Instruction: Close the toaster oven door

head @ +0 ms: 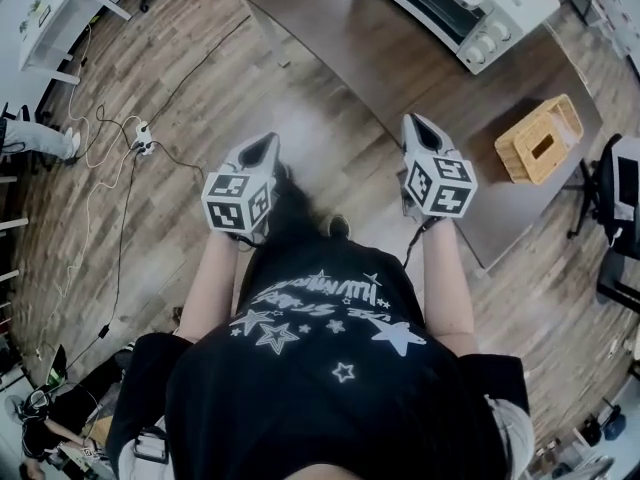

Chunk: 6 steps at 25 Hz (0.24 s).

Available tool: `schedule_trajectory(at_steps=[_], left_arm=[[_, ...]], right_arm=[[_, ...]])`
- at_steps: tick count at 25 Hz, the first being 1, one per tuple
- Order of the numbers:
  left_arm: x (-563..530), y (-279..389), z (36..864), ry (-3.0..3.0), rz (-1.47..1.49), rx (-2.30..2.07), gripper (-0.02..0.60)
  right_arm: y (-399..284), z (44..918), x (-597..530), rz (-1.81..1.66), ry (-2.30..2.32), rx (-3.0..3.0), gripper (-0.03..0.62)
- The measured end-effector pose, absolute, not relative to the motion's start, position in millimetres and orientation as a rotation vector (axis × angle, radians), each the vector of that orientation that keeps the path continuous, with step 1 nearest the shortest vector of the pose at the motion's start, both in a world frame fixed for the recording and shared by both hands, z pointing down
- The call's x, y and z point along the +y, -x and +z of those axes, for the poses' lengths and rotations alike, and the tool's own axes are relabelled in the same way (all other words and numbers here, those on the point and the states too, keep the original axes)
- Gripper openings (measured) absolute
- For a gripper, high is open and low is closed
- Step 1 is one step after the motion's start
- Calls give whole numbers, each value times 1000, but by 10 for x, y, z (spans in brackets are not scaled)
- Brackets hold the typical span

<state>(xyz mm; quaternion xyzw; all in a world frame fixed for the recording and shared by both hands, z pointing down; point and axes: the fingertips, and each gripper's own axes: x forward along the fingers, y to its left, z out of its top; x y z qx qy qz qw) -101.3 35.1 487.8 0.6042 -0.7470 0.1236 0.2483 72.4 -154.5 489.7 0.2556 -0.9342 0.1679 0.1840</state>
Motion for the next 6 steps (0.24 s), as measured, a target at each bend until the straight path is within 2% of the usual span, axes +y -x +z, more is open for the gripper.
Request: schedule_trajectory(at_steps=[6], left_arm=[[635,941,4940,-1593,299,-2058,11]], right_arm=[[-726,4967,-1321,474,-674,-2635,3]])
